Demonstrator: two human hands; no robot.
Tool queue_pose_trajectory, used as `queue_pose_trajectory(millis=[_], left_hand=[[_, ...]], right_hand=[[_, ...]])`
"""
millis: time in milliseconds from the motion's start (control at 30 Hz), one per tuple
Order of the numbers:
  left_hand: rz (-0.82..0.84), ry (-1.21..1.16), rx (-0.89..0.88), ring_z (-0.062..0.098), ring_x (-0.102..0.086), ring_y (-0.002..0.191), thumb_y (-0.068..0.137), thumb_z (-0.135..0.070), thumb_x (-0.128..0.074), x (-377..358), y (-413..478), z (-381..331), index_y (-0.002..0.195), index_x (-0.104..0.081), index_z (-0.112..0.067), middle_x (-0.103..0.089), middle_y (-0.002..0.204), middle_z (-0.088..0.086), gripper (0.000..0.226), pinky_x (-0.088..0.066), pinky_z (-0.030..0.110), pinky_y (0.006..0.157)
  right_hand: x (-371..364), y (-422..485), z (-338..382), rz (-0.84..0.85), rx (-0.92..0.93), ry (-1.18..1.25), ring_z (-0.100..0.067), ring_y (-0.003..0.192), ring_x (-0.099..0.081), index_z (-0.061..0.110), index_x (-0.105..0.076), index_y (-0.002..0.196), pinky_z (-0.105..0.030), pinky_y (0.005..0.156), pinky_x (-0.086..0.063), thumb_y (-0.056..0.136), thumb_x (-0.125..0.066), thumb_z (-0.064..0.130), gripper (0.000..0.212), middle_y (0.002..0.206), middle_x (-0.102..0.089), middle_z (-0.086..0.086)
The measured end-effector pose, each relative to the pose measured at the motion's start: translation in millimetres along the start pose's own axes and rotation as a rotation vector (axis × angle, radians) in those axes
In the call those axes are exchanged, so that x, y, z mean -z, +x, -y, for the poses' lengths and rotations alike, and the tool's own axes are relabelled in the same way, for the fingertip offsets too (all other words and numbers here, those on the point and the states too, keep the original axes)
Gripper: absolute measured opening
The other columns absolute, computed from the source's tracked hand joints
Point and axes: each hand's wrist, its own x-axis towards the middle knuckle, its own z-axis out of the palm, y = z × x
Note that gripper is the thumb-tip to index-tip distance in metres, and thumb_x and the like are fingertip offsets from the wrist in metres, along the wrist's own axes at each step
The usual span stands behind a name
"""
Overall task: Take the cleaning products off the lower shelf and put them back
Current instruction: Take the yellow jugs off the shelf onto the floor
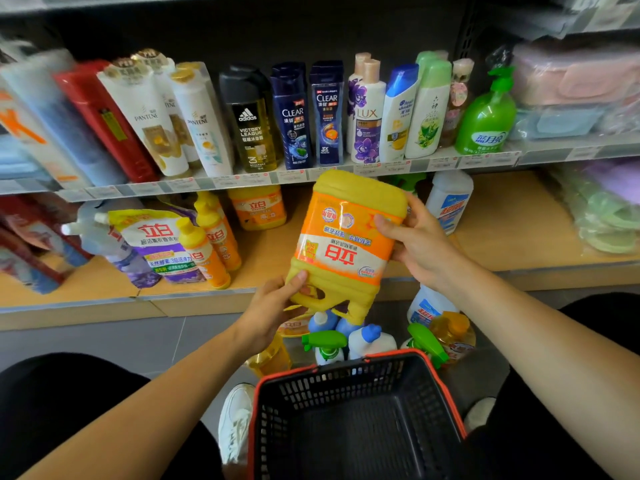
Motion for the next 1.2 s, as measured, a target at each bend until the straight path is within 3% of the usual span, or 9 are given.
queue_pose_trajectory(millis=[133, 200, 267, 433, 567, 633, 767, 1000, 1200], left_hand=[[-0.104, -0.092, -0.162, 0.023, -0.073, 0.095, 0.073, -0.041, -0.085, 19, 0, -26, 0.105, -0.066, -0.006, -0.076, 0.095, 0.009, 0.051, -0.06, 0.032, 0.074], [-0.161, -0.109, -0.249, 0.024, -0.073, 0.1, 0.061, -0.039, -0.095, 28, 0, -42, 0.115, -0.066, -0.005, -0.076, 0.106, 0.01, 0.07, -0.06, 0.035, 0.078], [-0.224, -0.062, -0.347, 0.026, -0.072, 0.105, 0.056, -0.033, -0.094, 33, -1, -54, 0.115, -0.068, -0.008, -0.075, 0.112, 0.011, 0.069, -0.061, 0.04, 0.083], [-0.364, 0.362, -0.5, 0.031, -0.07, 0.09, 0.055, -0.037, -0.099, 41, -3, -68, 0.088, -0.064, -0.007, -0.071, 0.092, 0.014, 0.056, -0.062, 0.047, 0.074], [-0.485, 0.696, -0.547, 0.013, -0.063, 0.072, 0.061, -0.037, -0.095, 48, 5, -72, 0.073, -0.053, -0.029, -0.062, 0.073, -0.007, 0.044, -0.052, 0.032, 0.057], [-0.5, 0.797, -0.524, 0.015, -0.064, 0.074, 0.061, -0.04, -0.094, 56, 12, -74, 0.076, -0.057, -0.028, -0.065, 0.076, -0.007, 0.042, -0.052, 0.034, 0.059], [-0.598, 0.867, -0.421, 0.021, -0.067, 0.081, 0.064, -0.046, -0.092, 78, 20, -74, 0.095, -0.07, -0.014, -0.072, 0.087, 0.001, 0.05, -0.059, 0.044, 0.07], [-0.617, 0.986, -0.218, 0.02, -0.058, 0.066, 0.064, -0.046, -0.092, 124, 17, -54, 0.069, -0.059, -0.023, -0.061, 0.067, -0.001, 0.041, -0.046, 0.035, 0.057], [-0.585, 0.988, -0.016, 0.025, -0.062, 0.086, 0.072, -0.042, -0.089, 153, 19, -10, 0.087, -0.07, -0.013, -0.07, 0.093, 0.005, 0.037, -0.057, 0.044, 0.072]], right_hand=[[8, 13, -11, 0.046, -0.123, -0.042, -0.03, 0.116, -0.066, 0.018, -0.051, 0.135, -0.062, 0.094, -0.052, 0.079, -0.075, 0.012, 0.062, 0.127, -0.067, -0.008], [8, 21, -20, 0.07, -0.192, -0.056, -0.032, 0.119, -0.064, 0.017, -0.05, 0.138, -0.059, 0.099, -0.05, 0.086, -0.071, 0.005, 0.057, 0.13, -0.065, -0.012], [1, 26, -33, 0.104, -0.257, -0.079, -0.035, 0.116, -0.065, 0.016, -0.052, 0.137, -0.054, 0.102, -0.049, 0.089, -0.068, 0.004, 0.052, 0.128, -0.067, -0.014], [-17, 40, -64, 0.109, -0.293, -0.306, -0.031, 0.106, -0.068, 0.015, -0.063, 0.121, -0.041, 0.09, -0.056, 0.089, -0.072, 0.008, 0.033, 0.121, -0.068, -0.014], [-23, 57, -77, 0.152, -0.203, -0.562, -0.013, 0.099, -0.066, 0.02, -0.063, 0.125, -0.031, 0.083, -0.054, 0.084, -0.079, 0.016, 0.044, 0.112, -0.07, 0.001], [-26, 63, -85, 0.21, -0.133, -0.671, -0.011, 0.096, -0.066, 0.018, -0.063, 0.126, -0.026, 0.083, -0.053, 0.082, -0.081, 0.019, 0.048, 0.11, -0.07, 0.0], [-26, 72, -106, 0.293, -0.08, -0.817, -0.015, 0.101, -0.066, 0.012, -0.063, 0.127, -0.034, 0.093, -0.054, 0.081, -0.083, 0.02, 0.051, 0.104, -0.066, 0.001], [-28, 93, -137, 0.379, -0.095, -0.964, -0.016, 0.095, -0.067, 0.017, -0.068, 0.115, -0.042, 0.094, -0.055, 0.08, -0.083, 0.025, 0.039, 0.102, -0.07, -0.001], [-55, 122, -170, 0.433, -0.086, -1.125, -0.02, 0.103, -0.065, 0.017, -0.065, 0.123, -0.039, 0.093, -0.053, 0.082, -0.081, 0.03, 0.046, 0.109, -0.068, -0.001]])
